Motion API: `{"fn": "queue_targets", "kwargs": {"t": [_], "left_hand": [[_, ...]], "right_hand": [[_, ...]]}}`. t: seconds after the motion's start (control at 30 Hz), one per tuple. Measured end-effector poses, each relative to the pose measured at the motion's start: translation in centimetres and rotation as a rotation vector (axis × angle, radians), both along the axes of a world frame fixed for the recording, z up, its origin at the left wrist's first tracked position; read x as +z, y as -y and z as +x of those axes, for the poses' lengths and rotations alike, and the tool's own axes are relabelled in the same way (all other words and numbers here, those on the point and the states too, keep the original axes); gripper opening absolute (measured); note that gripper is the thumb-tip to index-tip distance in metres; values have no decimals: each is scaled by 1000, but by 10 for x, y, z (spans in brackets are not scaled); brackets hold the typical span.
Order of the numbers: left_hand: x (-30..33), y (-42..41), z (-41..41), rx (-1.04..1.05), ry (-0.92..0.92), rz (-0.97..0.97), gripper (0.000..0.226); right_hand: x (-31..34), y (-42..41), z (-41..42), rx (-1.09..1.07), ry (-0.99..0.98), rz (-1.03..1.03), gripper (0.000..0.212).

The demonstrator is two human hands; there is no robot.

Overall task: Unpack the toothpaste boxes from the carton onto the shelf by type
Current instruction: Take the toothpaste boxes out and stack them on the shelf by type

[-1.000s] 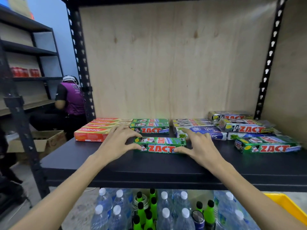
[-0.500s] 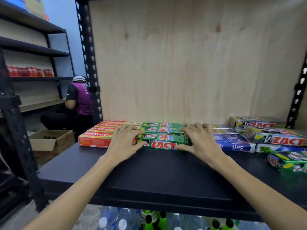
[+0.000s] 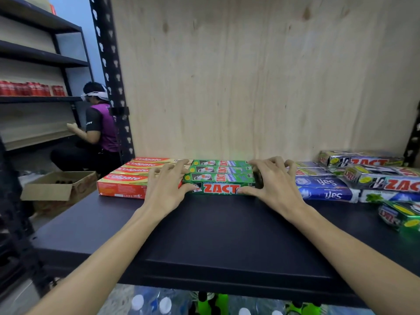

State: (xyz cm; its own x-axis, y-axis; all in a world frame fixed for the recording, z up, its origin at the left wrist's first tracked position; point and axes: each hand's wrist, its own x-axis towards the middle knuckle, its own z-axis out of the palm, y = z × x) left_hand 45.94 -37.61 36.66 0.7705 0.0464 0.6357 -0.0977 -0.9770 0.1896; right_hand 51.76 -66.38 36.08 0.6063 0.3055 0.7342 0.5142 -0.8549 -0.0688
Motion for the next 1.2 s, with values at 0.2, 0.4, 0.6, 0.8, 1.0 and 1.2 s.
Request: {"fn": "queue_targets", "kwargs": {"t": [0.2,0.4,0.6,0.8,1.0,1.2], "left_hand": [[-4,0,-2,-10,8,-13,67],[0,5,-13,-25,-35,-43,68],[6,25,-40,-93,85,33,66],[7,97,-73,-244,139,-81,72],[-1,209,-76,-414,-20,-185,80],[-5,301,-67,-525,-172,-250,73]], "right_hand": [[-4,-3,-6,-29,-34,36,82],[-2,-1,-20,-41,-100,60,80],[1,13,-62,-15,-55,128,75],[4,70,-114,-83,-8,253,78],[-8,171,-149,-292,-39,221,80],[-13,252,-154,-525,-59,175,93]]}}
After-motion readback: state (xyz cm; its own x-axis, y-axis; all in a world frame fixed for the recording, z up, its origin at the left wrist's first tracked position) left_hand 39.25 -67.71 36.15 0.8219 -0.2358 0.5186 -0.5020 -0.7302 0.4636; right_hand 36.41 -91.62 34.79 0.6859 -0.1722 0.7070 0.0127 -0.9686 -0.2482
